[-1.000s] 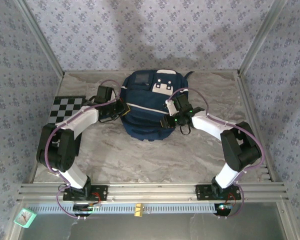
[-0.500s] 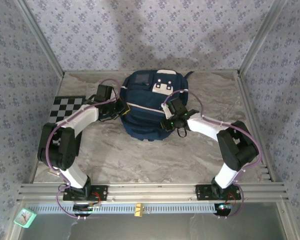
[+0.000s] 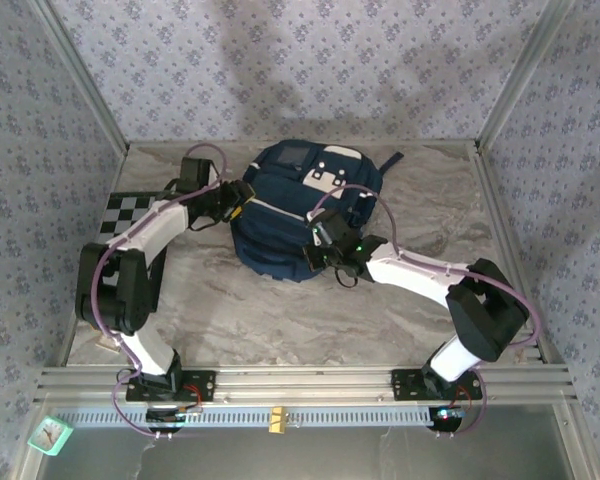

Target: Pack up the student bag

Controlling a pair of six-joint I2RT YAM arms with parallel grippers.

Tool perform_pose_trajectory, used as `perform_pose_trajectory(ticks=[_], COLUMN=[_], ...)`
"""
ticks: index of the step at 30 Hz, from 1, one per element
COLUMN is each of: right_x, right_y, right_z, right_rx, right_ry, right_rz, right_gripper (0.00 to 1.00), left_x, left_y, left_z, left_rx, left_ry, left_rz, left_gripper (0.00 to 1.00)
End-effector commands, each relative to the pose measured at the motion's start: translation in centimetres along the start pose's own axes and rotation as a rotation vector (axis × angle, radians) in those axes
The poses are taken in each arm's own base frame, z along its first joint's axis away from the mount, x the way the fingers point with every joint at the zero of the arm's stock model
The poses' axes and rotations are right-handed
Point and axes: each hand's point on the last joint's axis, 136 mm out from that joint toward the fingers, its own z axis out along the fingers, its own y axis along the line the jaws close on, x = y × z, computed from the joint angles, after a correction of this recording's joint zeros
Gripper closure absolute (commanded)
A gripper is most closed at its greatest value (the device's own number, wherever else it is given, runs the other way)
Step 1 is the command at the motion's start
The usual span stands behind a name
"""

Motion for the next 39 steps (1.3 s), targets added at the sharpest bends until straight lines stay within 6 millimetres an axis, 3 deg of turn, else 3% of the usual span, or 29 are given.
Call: perform_pose_trajectory(ticks=[1, 7, 10, 14, 20, 26, 31, 39], right_x=[-0.3, 0.0, 0.0, 0.0, -0.3, -0.2, -0.2, -1.1], right_y=[0.0, -0.2, -0.3, -0.4, -0.5, -1.1, -3.4, -9.9], right_z=[-0.4, 0.0, 0.0, 0.1, 0.2, 0.2, -0.9, -3.3], right_rx=[0.004, 0.019, 0.025, 0.03, 0.036, 0.062, 0.173, 0.387], right_ry=[-0.031, -0.017, -0.024, -0.024, -0.031, -0.031, -0.033, -0.055], right_rz=[0.063, 0.064, 0.065, 0.07, 0.068, 0.069, 0.057, 0.082], right_gripper=[1.0, 1.0, 1.0, 1.0, 1.0, 1.0, 1.0, 1.0], left_x=[2.1, 8.4, 10.6, 11.9, 12.8, 12.1, 10.9, 9.7], left_y=[-2.2, -4.9, -5.5, -5.5, -4.3, -3.5, -1.9, -1.0], left_z=[-2.2, -1.0, 0.1, 2.0, 4.8, 6.0, 4.8, 2.0], left_rx=[0.076, 0.158, 0.145, 0.128, 0.067, 0.017, -0.07, -0.056], left_ry=[-0.032, 0.002, -0.012, 0.006, 0.002, -0.051, -0.118, -0.139], left_rz=[-0.06, -0.182, -0.226, -0.283, -0.359, -0.366, -0.302, -0.289], left_gripper=[0.39, 0.34, 0.36, 0.39, 0.54, 0.75, 0.99, 1.0])
